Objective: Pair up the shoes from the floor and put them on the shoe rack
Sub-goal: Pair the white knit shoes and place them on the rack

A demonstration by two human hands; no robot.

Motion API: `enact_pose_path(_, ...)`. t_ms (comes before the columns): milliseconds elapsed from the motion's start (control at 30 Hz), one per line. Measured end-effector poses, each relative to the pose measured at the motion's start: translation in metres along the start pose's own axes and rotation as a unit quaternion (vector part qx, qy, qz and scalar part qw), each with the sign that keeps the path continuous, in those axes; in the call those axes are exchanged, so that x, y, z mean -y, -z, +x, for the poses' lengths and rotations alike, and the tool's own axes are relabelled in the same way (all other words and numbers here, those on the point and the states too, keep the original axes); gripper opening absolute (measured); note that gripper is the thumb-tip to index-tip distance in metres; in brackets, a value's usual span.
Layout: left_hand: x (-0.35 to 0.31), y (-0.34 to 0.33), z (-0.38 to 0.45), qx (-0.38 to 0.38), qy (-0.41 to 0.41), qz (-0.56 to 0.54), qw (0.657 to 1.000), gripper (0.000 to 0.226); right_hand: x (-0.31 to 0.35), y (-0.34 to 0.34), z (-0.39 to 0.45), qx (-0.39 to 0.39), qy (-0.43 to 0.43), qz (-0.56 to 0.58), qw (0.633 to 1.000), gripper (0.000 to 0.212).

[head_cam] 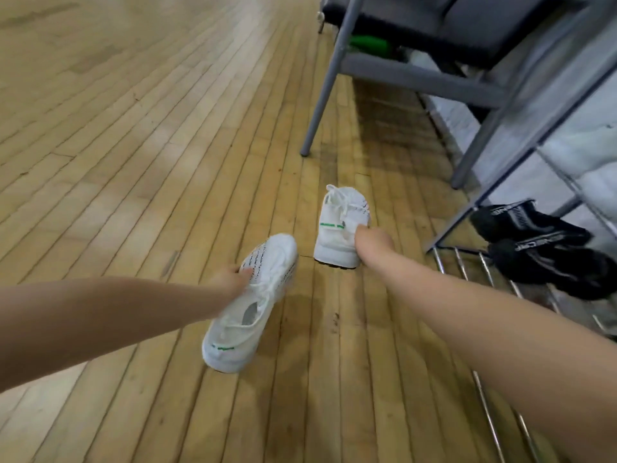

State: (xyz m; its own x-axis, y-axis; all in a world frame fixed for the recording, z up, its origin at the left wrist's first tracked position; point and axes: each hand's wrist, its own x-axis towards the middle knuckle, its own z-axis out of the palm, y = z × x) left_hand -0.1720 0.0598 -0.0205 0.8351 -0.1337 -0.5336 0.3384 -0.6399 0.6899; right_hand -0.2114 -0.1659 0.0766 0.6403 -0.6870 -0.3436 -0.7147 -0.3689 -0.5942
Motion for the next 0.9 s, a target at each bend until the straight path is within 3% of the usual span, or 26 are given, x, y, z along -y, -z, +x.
enact_pose_path(167,-0.058,-0.058,0.001,0.039,-0.051,0.031,0.997,0.025,-0.065,0.046,0.007,-0.034,-0.030,0.047,0.998,0.048)
enact_pose_path(267,-0.071,-0.076,-0.003,0.040,-0.049,0.013,0.998,0.021,-0.110,0.053,0.009,-0.071,-0.078,0.067,0.992,0.049)
enact_pose_path(467,-0.114,-0.101,-0.024,0.042,-0.028,0.093,0.994,0.033,-0.163,0.078,0.026,-0.110,-0.147,0.120,0.976,0.049)
enact_pose_path(633,-0.158,-0.139,-0.008,0.072,-0.014,0.123,0.990,0.023,-0.186,0.082,0.052,-0.158,-0.173,0.151,0.960,0.050)
enact_pose_path(767,-0.185,-0.169,0.010,0.124,-0.006,0.110,0.986,0.020,-0.205,0.082,0.059,-0.210,-0.224,0.189,0.933,0.049)
enact_pose_path(900,-0.218,-0.207,0.025,0.205,-0.057,0.112,0.971,0.024,-0.238,0.075,0.064,-0.277,-0.246,0.200,0.907,0.052)
